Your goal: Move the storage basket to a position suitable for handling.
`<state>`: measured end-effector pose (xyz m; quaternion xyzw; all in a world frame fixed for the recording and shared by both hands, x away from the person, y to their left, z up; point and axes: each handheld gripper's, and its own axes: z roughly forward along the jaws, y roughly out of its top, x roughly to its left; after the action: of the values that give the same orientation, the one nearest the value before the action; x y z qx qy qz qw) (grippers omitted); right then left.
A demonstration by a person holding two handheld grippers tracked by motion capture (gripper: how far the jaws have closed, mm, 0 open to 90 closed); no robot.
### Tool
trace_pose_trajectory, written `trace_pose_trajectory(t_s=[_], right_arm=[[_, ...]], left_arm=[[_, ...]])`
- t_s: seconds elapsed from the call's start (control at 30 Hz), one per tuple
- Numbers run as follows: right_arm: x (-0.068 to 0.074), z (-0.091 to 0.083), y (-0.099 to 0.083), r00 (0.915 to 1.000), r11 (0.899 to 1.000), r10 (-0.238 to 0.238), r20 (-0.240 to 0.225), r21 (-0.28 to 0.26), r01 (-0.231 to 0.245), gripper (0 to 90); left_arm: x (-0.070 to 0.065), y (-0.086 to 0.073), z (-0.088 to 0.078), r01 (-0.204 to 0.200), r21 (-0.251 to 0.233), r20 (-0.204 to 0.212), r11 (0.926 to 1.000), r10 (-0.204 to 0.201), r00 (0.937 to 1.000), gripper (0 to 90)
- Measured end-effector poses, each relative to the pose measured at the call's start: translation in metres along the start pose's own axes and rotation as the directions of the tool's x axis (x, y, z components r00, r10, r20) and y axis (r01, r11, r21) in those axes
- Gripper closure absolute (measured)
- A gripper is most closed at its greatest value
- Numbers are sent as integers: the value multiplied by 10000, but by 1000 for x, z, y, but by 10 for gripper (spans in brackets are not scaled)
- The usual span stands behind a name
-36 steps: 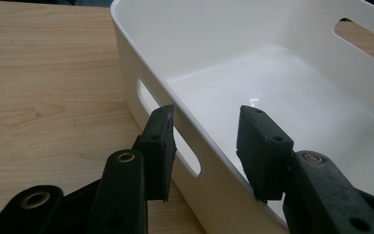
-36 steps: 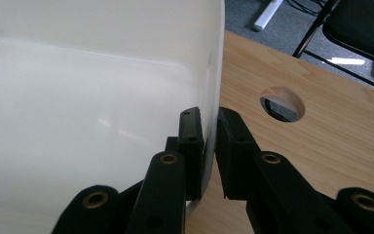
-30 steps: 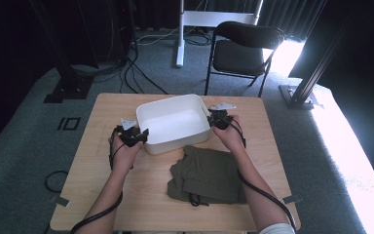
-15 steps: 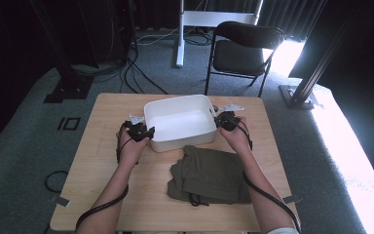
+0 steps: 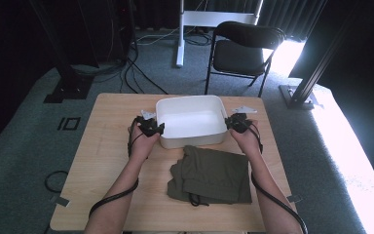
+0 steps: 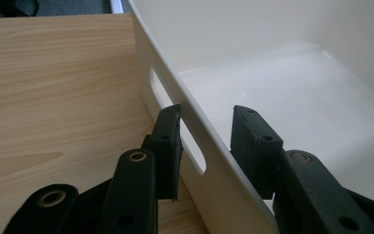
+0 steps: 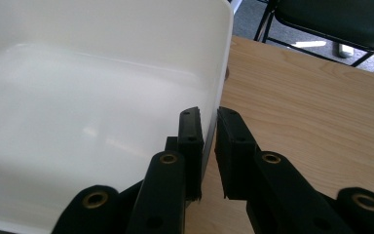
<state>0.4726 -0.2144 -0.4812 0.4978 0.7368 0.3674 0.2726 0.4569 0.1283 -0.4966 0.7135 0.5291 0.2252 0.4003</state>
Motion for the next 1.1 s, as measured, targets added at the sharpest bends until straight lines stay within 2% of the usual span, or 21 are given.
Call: trace_pose_trajectory(t_s=[0.43, 0.77, 0.9, 1.1], right_arm=[[-22, -13, -11, 9984, 9988, 495, 273, -56, -493, 814], [-38, -22, -17, 9955, 9964, 852, 421, -13, -852, 816], [-47, -29, -22, 9940, 9952, 975, 505, -61, -973, 819], [-55, -36, -27, 9920, 9934, 1145, 538, -117, -1141, 820]], left_arm=[[-19, 10, 17, -370, 78, 312, 9993, 368, 9988, 671], [-31, 15, 27, -508, 61, 581, 9987, 504, 9970, 674], [-43, 19, 33, -745, 76, 673, 9972, 738, 9950, 678], [-51, 21, 38, -914, 103, 754, 9958, 904, 9930, 681]])
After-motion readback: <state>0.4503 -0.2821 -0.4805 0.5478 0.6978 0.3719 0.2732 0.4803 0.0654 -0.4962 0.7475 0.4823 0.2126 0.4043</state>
